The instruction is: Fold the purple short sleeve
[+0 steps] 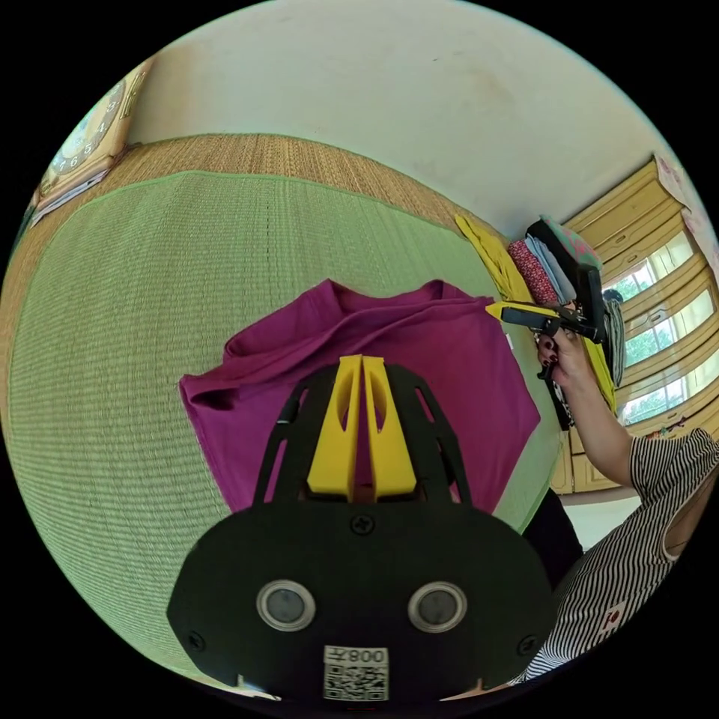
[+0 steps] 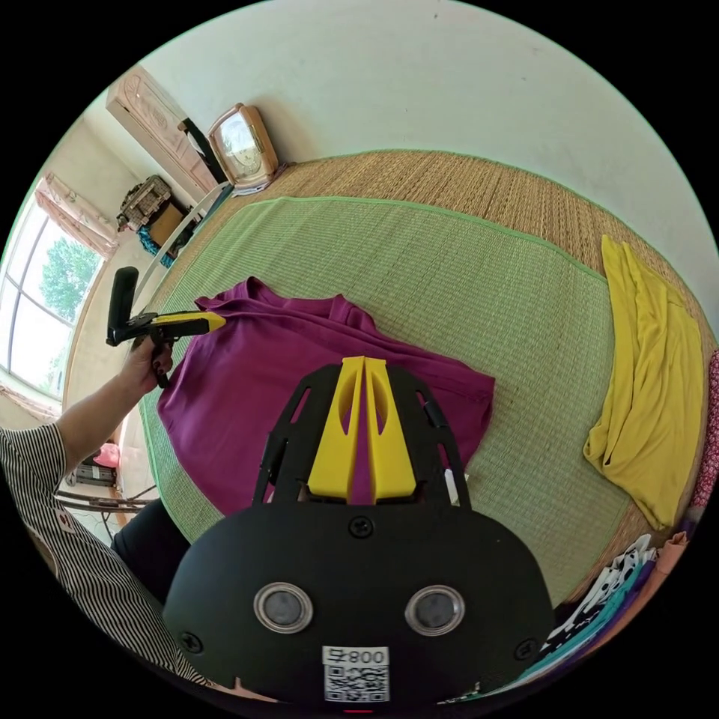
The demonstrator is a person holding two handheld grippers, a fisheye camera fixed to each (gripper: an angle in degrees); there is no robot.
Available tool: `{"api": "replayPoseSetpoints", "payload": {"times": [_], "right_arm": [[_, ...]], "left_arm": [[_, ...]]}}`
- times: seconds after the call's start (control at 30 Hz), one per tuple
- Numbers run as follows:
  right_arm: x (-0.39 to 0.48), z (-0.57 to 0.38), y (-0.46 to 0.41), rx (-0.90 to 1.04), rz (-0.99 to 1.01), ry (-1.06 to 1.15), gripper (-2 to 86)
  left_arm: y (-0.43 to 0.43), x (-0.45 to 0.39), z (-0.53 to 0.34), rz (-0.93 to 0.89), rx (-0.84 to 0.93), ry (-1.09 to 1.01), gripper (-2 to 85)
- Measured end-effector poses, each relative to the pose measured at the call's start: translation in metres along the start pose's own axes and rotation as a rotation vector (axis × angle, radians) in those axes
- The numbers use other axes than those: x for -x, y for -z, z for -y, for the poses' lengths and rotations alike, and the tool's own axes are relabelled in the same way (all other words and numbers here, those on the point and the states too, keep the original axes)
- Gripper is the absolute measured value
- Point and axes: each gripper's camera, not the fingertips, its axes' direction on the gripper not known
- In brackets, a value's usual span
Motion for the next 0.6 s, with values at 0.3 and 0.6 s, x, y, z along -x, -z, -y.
{"api": "replayPoseSetpoints", "payload": {"times": [0.3,0.6], "right_arm": [[-0.001,-0.008,-0.02,0.031,0.031,0.001,0.0],[-0.004,-0.01,-0.025,0.027,0.037,0.011,0.0]], "left_arm": [[0.019,0.011,0.007,0.125,-0.087,0.088,0.1],[-0.007,-0.012,-0.012,0.095,0.064,-0.053,0.1]]}}
